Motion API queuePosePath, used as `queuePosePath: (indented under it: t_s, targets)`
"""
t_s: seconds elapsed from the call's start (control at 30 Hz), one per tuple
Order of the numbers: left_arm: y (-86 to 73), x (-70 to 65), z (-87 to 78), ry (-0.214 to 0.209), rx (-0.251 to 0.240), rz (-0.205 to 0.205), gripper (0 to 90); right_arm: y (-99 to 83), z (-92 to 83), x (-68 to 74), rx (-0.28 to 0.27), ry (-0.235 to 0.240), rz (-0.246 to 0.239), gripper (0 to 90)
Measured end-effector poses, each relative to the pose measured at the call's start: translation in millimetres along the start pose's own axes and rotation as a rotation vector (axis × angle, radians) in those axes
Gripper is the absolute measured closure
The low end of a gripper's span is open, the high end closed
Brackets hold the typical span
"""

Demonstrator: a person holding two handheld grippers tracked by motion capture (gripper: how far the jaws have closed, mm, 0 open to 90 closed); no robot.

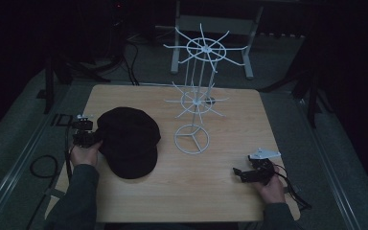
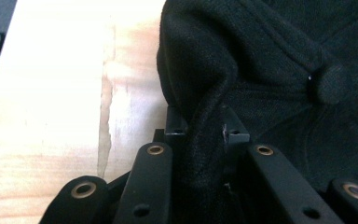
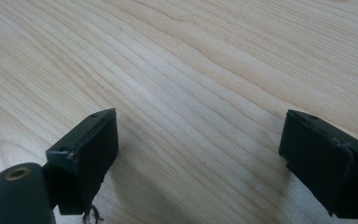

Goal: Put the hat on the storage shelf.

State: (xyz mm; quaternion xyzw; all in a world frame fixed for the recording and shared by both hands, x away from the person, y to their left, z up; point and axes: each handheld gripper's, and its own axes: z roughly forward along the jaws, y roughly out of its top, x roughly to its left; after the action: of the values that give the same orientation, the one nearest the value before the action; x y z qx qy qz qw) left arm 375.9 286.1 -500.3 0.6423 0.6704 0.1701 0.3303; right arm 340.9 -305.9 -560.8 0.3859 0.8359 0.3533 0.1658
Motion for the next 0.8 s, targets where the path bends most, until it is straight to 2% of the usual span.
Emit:
queuePosePath:
  t_s: [0.1,0.23,0.57,0.8]
  targets:
    - [4.2,-0.4,-7.4,-0.027,-0.023,0.026,79.2,0.0,-0.1,0.1,0.001,0.001,0.002,11.6]
    - [8.3,-0.5,-16.0,-0.052,-0.047,0.041,79.2,0.0,-0.1,0.1,0.001,0.000,0.001,11.6]
    - [18.3,-3.1,-33.8,-0.091,-0.103,0.055,79.1,0.0,-0.1,0.1,0.001,0.000,0.002,11.6]
    - [23.7,-5.4,-45.5,-0.108,-0.140,0.085,79.1,0.0,-0.1,0.1,0.001,0.000,0.001,11.6]
